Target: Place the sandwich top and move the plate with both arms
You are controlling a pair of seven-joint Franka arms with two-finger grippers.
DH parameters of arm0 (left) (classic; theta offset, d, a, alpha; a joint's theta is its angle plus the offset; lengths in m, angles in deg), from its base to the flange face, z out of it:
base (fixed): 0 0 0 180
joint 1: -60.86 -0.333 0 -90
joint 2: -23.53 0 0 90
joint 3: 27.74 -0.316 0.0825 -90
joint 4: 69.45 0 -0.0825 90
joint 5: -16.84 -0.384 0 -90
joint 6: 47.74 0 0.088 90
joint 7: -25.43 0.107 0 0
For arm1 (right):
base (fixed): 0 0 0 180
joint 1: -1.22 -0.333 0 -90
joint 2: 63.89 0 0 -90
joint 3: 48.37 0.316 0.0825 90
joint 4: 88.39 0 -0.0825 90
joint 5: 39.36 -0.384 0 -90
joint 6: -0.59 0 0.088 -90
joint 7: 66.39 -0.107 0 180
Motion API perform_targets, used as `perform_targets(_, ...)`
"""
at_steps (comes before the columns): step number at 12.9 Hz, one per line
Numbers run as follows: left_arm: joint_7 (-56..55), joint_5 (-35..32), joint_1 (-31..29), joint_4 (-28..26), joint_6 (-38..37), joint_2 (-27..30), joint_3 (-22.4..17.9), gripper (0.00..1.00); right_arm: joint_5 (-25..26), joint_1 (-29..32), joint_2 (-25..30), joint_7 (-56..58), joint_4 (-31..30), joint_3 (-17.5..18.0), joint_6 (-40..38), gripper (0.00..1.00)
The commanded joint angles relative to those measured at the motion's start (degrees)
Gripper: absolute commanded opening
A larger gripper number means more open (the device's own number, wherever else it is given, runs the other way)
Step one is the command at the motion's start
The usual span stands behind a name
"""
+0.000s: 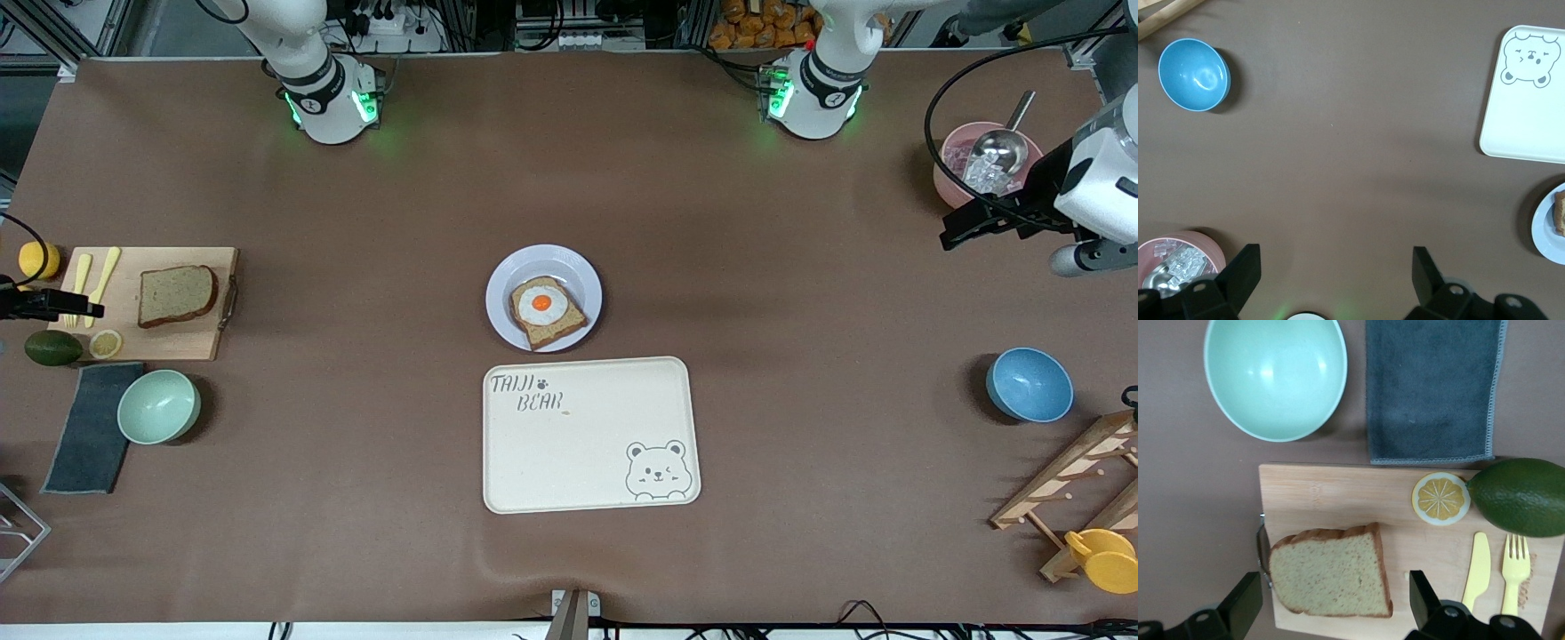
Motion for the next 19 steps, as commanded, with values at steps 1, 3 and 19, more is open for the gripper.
perform_targets(1,1.06,0.90,-0.39,-1.34,-0.24,1.06,0.09,1.00,-1.59,1.60,-2.81,5.18,0.43,1.02,2.96,0.90)
perform_targets(3,1.06,0.90,-0.39,-1.25,0.55,0.62,0.09,1.00,-1.50,1.51,-4.47,8.61,0.43,0.93,4.28,0.90)
perform_targets(19,1.06,0.20,1.11,-0.81,5.21,-2.28,0.27,1.00,-1.23,4.59,-7.91,21.72,-3.79,0.93,7.19,0.68)
